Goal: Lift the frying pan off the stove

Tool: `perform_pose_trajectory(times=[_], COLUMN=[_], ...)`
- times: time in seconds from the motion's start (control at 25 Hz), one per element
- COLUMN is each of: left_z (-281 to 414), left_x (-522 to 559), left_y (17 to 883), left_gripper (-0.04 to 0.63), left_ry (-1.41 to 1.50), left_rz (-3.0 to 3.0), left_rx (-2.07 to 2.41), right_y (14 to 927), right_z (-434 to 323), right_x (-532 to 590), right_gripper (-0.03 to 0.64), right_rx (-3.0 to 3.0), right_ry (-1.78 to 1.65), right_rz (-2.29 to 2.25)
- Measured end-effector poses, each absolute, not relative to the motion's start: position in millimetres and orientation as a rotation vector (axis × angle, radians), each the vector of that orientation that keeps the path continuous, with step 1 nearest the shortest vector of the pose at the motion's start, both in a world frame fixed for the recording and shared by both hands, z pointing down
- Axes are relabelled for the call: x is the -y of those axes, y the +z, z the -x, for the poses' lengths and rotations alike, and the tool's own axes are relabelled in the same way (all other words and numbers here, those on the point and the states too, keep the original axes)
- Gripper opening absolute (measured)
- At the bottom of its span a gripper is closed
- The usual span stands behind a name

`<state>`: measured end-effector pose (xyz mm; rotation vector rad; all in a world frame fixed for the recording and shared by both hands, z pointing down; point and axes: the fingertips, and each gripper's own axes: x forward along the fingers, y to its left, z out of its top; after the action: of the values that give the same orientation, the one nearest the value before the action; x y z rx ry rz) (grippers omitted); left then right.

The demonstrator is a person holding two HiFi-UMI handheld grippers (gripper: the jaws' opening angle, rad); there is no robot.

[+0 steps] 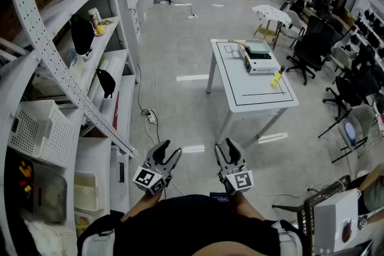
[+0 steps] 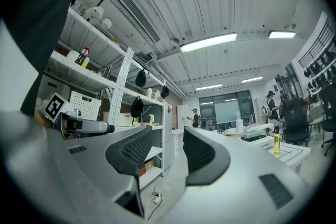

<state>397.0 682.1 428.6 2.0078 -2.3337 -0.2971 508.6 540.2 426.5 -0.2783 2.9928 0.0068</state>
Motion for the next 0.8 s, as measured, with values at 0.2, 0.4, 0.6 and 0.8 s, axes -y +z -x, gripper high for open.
perform_pose_trajectory(times=[0.2,0.4,0.6,0.8], left_z=[-413,-432,-450,-462], left_x=[-689,-694,-700,-699], left_y=[423,426,437,434], left_gripper=[0.215,0.215,0.215,0.215], left_ry=[-0.34,-0.353,-0.361,-0.354], left_rz=[-1.967,-1.922,-1.899,-1.893], left_rx=[2.341,2.335,2.33,2.367], right_y=[426,426,427,426], right_z=[-520,-532,-555,-574], right_x=[-547,-560,-562,-556], right_gripper=[0.181,0.181,0.183,0.184], right_rx=[-2.995,-3.012,-2.975,-2.982], right_ry=[0.007,-0.012,-0.058,-0.057], right_rz=[0.26,0.204,0.165,0.153])
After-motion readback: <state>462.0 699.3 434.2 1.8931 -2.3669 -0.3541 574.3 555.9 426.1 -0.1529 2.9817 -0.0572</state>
